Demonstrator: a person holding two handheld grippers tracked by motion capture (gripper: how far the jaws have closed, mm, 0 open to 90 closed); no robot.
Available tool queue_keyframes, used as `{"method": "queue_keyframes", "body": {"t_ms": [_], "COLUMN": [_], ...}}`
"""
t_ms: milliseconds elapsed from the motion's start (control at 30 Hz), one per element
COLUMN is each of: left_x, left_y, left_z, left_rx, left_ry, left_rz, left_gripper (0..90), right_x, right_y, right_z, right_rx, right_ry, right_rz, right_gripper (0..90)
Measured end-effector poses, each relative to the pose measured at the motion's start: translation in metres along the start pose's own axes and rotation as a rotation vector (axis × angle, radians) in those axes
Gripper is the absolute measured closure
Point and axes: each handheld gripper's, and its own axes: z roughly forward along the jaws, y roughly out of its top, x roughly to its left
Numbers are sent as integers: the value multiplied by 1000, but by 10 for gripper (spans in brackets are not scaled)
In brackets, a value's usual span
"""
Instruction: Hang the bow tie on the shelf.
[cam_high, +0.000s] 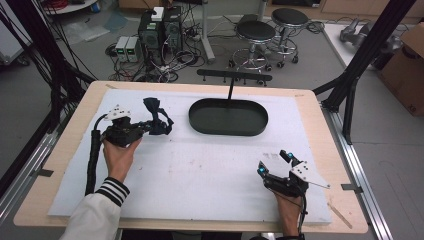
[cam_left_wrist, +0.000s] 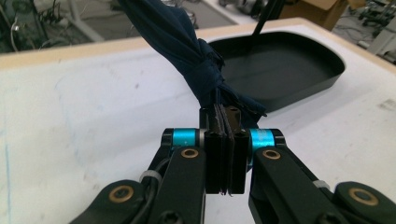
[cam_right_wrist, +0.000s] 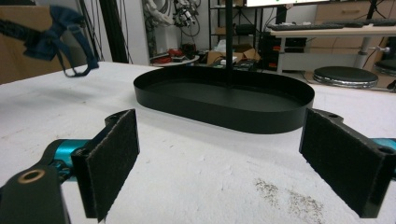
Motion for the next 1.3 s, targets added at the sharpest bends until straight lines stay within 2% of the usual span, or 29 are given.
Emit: {"method": "queue_keyframes", "body": {"t_ms": [367, 567, 967, 1067, 1300], "left_x": [-14, -20, -45, -50, -51], "left_y": [31, 51, 91, 96, 109], "left_z": [11, 22, 59, 70, 88], "left_rx": [-45, -74, -98, -97, -109], "left_ry": [-59, -103, -166, -173, -153], "left_rz": [110, 112, 189, 183, 164], "left_gripper": [883, 883, 883, 883, 883], "right_x": [-1, -1, -1, -1, -2], "right_y": [0, 0, 0, 0, 0], "right_z": [0, 0, -1, -1, -1], "right_rx": [-6, -9, -7, -6, -13], "right_ry": [1, -3, -3, -2, -1], "right_rz": [4, 4, 16, 17, 12], "right_gripper": [109, 109, 109, 109, 109]}}
